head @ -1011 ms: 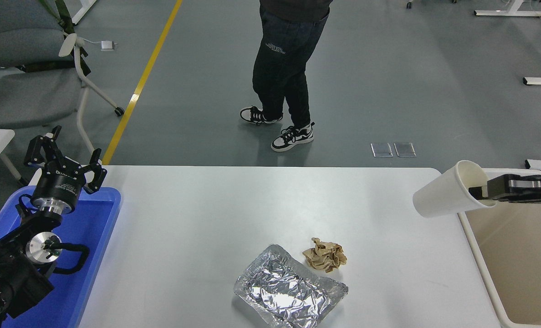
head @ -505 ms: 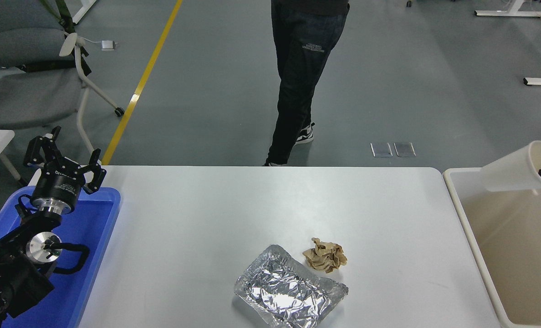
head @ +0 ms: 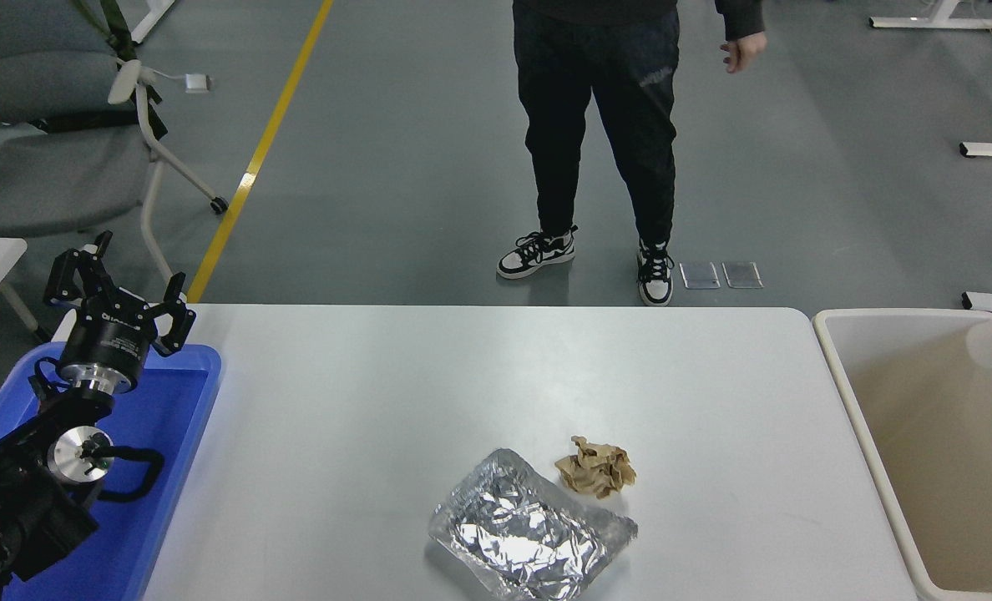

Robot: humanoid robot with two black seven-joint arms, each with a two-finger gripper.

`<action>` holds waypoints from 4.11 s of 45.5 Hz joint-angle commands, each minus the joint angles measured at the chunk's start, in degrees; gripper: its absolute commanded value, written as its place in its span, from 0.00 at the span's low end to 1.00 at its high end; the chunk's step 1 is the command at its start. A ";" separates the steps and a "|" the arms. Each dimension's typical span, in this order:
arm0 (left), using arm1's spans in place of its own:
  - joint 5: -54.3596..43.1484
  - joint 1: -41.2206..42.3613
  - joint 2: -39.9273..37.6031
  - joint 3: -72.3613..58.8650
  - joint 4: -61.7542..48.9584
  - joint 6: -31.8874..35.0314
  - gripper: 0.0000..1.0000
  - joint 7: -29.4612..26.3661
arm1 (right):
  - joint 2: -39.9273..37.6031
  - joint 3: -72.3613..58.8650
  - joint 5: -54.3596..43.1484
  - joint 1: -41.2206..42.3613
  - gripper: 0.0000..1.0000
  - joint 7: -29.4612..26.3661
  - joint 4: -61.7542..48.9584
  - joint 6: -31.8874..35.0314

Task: Clean the table surface

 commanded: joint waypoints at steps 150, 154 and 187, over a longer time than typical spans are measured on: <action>-0.03 0.08 0.00 0.00 -0.07 0.04 1.00 0.00 | 44.16 56.43 28.30 -17.96 1.00 5.31 7.90 -14.10; -0.03 0.00 0.00 0.00 -0.07 0.04 1.00 0.00 | 48.12 56.87 25.40 -15.67 1.00 6.01 6.58 -14.10; -0.03 0.08 0.00 0.00 -0.07 0.13 1.00 0.00 | 46.73 52.40 26.45 -16.02 1.00 -1.37 7.54 -15.07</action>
